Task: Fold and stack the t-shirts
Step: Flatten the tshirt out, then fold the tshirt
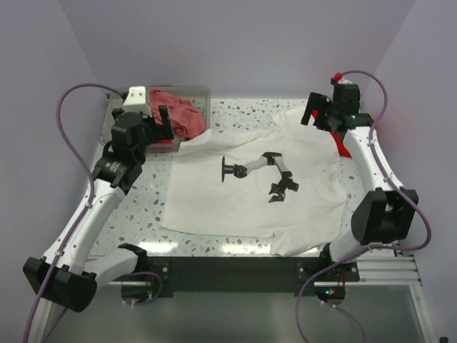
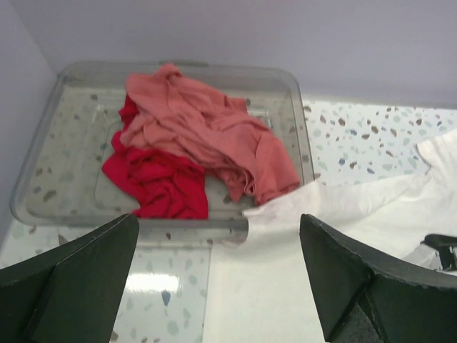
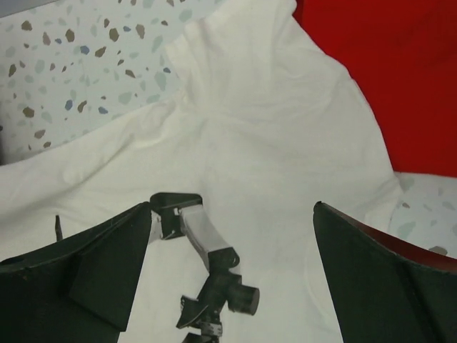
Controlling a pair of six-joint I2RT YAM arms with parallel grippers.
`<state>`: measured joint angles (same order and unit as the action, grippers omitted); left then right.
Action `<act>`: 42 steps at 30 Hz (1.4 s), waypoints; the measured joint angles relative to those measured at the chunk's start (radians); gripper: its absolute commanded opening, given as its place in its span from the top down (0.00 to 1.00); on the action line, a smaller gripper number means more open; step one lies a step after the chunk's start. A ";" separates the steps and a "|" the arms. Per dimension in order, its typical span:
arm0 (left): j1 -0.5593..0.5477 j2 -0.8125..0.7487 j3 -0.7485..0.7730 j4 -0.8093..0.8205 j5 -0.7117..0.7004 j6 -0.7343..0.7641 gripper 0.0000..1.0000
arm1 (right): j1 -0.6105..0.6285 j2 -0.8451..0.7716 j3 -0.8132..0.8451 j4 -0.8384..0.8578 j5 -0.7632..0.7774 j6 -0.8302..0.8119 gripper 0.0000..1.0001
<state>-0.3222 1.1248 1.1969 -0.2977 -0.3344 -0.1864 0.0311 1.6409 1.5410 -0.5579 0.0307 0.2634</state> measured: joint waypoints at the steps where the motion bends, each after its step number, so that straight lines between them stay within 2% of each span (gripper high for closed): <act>1: 0.000 -0.029 -0.055 0.006 0.000 -0.023 0.00 | 0.003 -0.042 -0.049 0.011 -0.008 0.007 0.02; 5: -0.007 -0.053 -0.238 0.001 0.000 -0.132 0.00 | 0.023 -0.174 -0.231 0.077 -0.049 0.038 0.02; 9: -0.047 -0.011 -0.397 -0.032 -0.043 -0.256 0.00 | 0.104 -0.206 -0.366 0.113 -0.052 0.066 0.02; 14: -0.057 -0.010 -0.497 -0.042 -0.092 -0.394 0.00 | 0.231 -0.209 -0.496 0.147 -0.077 0.111 0.02; 18: -0.079 -0.033 -0.557 -0.032 -0.138 -0.484 0.00 | 0.259 -0.201 -0.562 0.185 -0.082 0.143 0.02; 22: -0.112 -0.018 -0.591 -0.032 -0.154 -0.540 0.00 | 0.266 -0.154 -0.566 0.235 -0.086 0.157 0.02; 28: -0.181 0.085 -0.601 -0.033 -0.186 -0.616 0.00 | 0.270 0.002 -0.549 0.280 -0.074 0.164 0.04; 37: -0.189 0.108 -0.627 -0.030 -0.194 -0.682 0.00 | 0.271 0.196 -0.394 0.265 -0.010 0.169 0.05; 42: -0.185 0.210 -0.626 -0.013 -0.192 -0.674 0.00 | 0.272 0.274 -0.292 0.230 0.058 0.171 0.05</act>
<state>-0.5072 1.3346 0.5705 -0.3111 -0.5266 -0.8608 0.3031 1.9152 1.2488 -0.3283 0.0887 0.4339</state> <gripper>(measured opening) 0.997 0.952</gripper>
